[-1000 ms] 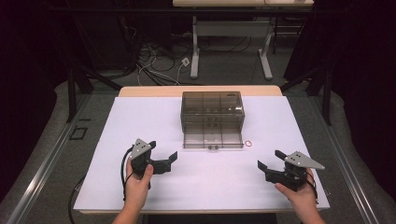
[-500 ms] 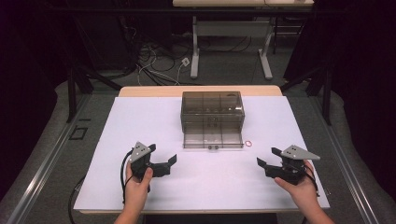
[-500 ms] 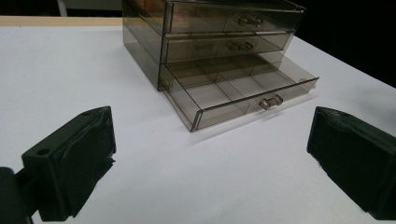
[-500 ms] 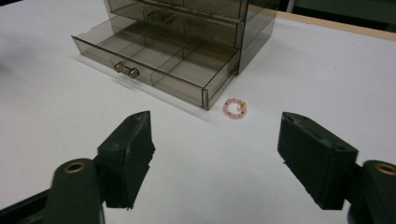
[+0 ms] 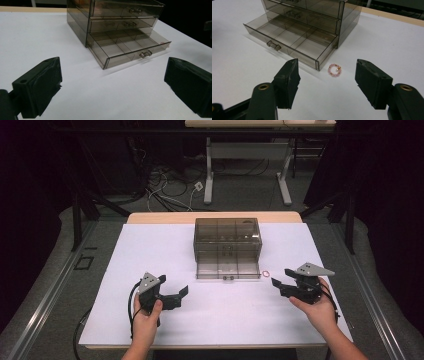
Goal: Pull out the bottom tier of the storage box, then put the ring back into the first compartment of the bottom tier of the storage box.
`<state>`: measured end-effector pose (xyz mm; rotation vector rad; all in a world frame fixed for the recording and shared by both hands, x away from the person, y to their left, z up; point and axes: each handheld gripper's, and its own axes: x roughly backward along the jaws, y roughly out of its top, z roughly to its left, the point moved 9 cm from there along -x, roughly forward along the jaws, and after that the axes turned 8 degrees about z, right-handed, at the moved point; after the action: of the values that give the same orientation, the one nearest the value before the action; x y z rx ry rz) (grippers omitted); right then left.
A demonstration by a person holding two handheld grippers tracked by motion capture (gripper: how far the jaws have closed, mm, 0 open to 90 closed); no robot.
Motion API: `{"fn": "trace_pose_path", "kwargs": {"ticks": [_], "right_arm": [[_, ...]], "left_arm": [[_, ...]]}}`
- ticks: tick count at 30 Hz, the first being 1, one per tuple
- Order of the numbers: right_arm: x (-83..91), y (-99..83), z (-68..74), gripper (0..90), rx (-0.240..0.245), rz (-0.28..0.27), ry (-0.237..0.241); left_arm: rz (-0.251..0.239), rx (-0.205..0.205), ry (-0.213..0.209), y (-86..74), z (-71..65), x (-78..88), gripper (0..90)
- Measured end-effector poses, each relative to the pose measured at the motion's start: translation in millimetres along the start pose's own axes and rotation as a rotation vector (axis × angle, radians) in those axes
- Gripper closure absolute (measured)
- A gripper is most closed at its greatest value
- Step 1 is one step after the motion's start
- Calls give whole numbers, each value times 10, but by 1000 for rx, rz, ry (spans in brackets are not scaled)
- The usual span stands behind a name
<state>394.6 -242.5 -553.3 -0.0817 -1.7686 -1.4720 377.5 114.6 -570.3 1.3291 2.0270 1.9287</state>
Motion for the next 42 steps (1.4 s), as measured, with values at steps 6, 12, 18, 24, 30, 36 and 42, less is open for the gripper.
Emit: {"fn": "trace_pose_path", "kwargs": {"ticks": [6,12,18,24,30,36,42], "right_arm": [[-116,80,-41,353,24,10,-12],[-190,100,-104,353,4,47,-26],[-300,104,-146,409,-40,96,-15],[-425,147,-203,504,-58,131,-9],[-492,173,-255,577,-72,146,-9],[-550,208,-315,629,-71,173,-23],[-591,214,-381,639,-102,203,-53]], "left_arm": [[-2,4,2,-3,7,-6,18],[2,8,1,-9,12,-9,20],[4,12,1,-15,18,-10,23],[6,12,0,-18,27,-9,25],[6,17,0,-24,26,-11,26],[4,16,2,-21,36,-8,27],[10,15,3,-26,42,-14,29]]}}
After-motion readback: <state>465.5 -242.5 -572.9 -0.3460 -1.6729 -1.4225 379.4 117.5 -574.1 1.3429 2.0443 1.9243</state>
